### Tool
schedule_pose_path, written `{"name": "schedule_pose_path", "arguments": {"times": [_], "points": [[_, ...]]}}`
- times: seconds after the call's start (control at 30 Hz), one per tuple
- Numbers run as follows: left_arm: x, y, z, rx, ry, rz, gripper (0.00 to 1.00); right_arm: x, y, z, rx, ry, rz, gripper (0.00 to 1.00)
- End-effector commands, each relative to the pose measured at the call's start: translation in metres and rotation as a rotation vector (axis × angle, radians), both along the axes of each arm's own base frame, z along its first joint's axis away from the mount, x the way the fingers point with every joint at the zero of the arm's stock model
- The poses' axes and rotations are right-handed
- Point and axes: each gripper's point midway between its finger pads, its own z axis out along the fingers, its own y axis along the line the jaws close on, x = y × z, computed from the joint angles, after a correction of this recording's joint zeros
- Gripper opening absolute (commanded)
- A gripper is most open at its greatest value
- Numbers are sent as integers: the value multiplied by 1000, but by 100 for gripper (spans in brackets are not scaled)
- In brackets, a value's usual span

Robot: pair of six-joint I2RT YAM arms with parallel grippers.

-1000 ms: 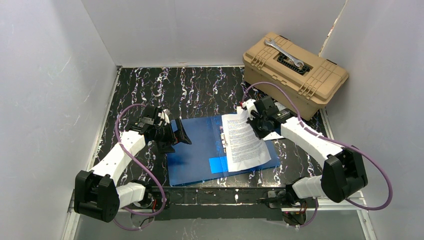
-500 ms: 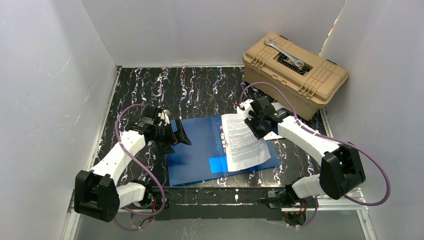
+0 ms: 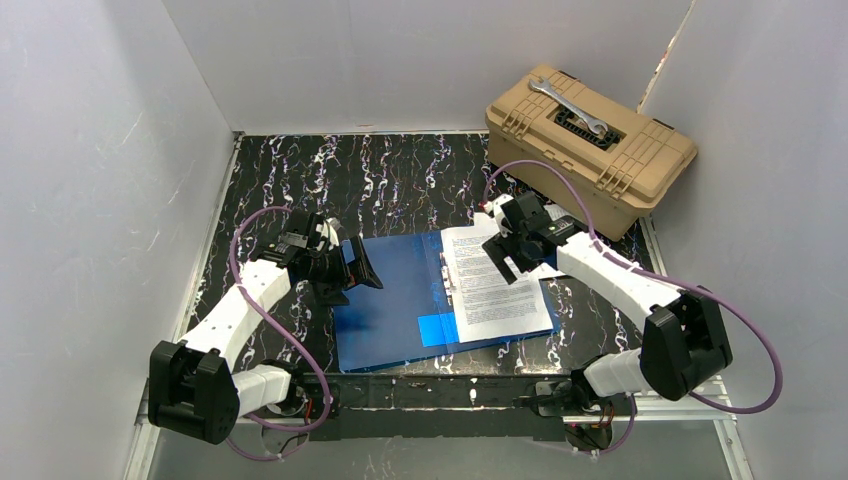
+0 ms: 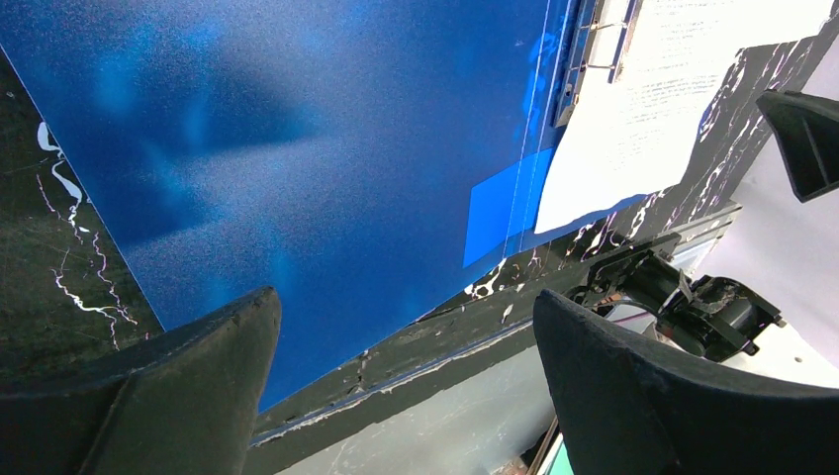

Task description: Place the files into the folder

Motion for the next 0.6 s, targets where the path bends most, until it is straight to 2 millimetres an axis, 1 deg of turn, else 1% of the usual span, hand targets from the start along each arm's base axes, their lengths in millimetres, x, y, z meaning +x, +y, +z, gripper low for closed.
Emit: {"name": "schedule_pose_path", "arguments": {"times": [0.0,0.1,0.23,0.37,0.57], "points": [[2,1,9,3,-16,-6,98,12,-4,28,9,-106,-49,97],[2,2,9,5,-19,-5,98,15,1,41,49,-133,-50,97],[1,3,11,12,-24,-8,98,10,30,51,202,-96,-18,93],[1,6,16,28,-37,-5,98,4,55,47,289,-44,-12,87],[0,13,30,58,-70,6,98,-1,95,33,361,28,-36,78]]}}
